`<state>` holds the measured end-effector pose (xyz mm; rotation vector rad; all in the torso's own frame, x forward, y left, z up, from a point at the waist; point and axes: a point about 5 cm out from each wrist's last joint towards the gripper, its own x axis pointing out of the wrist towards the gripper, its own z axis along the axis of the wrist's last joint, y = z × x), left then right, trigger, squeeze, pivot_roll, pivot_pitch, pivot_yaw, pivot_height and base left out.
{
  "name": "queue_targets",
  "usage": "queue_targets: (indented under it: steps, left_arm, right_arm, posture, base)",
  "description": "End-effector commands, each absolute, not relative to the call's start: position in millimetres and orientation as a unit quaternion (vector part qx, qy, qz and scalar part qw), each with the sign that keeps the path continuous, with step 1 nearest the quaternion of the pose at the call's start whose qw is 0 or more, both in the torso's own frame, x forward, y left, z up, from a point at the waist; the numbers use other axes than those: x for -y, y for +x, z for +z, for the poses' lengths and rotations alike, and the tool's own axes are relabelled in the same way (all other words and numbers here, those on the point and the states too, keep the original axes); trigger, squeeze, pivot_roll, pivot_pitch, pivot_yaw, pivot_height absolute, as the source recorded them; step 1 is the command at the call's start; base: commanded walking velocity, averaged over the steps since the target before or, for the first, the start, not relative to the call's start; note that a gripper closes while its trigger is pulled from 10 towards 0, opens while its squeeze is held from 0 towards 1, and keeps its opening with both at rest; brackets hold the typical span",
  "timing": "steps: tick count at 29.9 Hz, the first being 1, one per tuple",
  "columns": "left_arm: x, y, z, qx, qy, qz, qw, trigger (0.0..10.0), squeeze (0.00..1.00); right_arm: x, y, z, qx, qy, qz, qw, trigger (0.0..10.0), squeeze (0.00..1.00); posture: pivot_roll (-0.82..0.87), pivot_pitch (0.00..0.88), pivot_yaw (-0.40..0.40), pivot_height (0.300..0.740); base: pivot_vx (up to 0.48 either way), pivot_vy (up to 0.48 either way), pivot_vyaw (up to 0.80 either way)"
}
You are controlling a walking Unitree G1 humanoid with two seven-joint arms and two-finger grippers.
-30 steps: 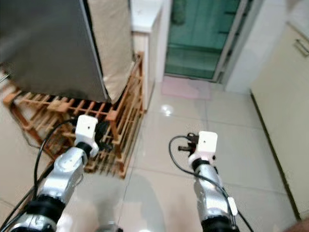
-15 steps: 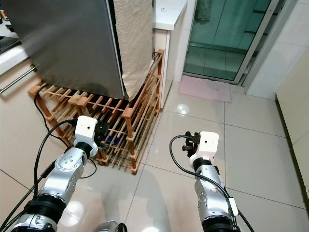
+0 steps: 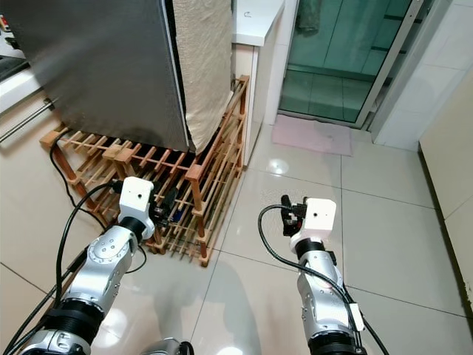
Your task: Restocking fridge
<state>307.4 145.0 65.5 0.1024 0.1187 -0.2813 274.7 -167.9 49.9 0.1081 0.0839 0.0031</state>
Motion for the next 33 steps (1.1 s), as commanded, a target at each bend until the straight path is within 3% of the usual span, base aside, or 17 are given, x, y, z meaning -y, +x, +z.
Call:
queue_targets:
  steps: [1, 18, 29, 30, 31, 32, 33]
  left_arm:
    - [-147, 309, 71, -0.044, 0.047, -0.137, 0.988, 10.0, 1.0]
    - [-170, 321, 90, -0.01, -0.013, -0.046, 0.999, 10.0, 1.0]
    - [-160, 318, 83, -0.026, 0.016, -0.074, 0.997, 10.0, 1.0]
    - [-157, 317, 82, -0.026, 0.04, -0.084, 0.995, 10.0, 1.0]
    - [-157, 317, 82, -0.026, 0.04, -0.084, 0.995, 10.0, 1.0]
    - [-156, 316, 80, -0.029, 0.052, -0.087, 0.994, 10.0, 0.0]
    - [-156, 315, 79, -0.033, 0.063, -0.086, 0.994, 10.0, 0.0]
  right_arm:
    - [169, 278, 56, -0.03, 0.055, 0.001, 0.998, 10.0, 1.0]
    - [198, 276, 75, 0.026, 0.101, -0.091, 0.99, 10.0, 1.0]
    - [182, 278, 64, -0.014, 0.056, -0.039, 0.998, 10.0, 1.0]
    - [179, 278, 62, -0.023, 0.056, -0.025, 0.998, 10.0, 0.93]
    - [179, 278, 62, -0.023, 0.056, -0.025, 0.998, 10.0, 0.93]
    - [178, 278, 61, -0.027, 0.059, -0.019, 0.998, 10.0, 0.0]
    - [177, 278, 60, -0.03, 0.061, -0.014, 0.998, 10.0, 0.0]
  posture:
    - [0.02, 0.0, 0.001, 0.74]
    - [0.0, 0.0, -0.005, 0.74]
    - [0.02, 0.0, -0.017, 0.74]
    - [0.03, 0.0, -0.018, 0.74]
    - [0.03, 0.0, -0.018, 0.74]
    - [0.03, 0.0, -0.019, 0.74]
    - [0.03, 0.0, -0.018, 0.74]
  base:
    - [0.0, 0.0, 0.0]
    - [0.0, 0.0, 0.0]
    - [0.0, 0.0, 0.0]
    - [0.0, 0.0, 0.0]
    - [0.0, 0.0, 0.0]
    - [0.0, 0.0, 0.0]
    - [0.0, 0.0, 0.0]
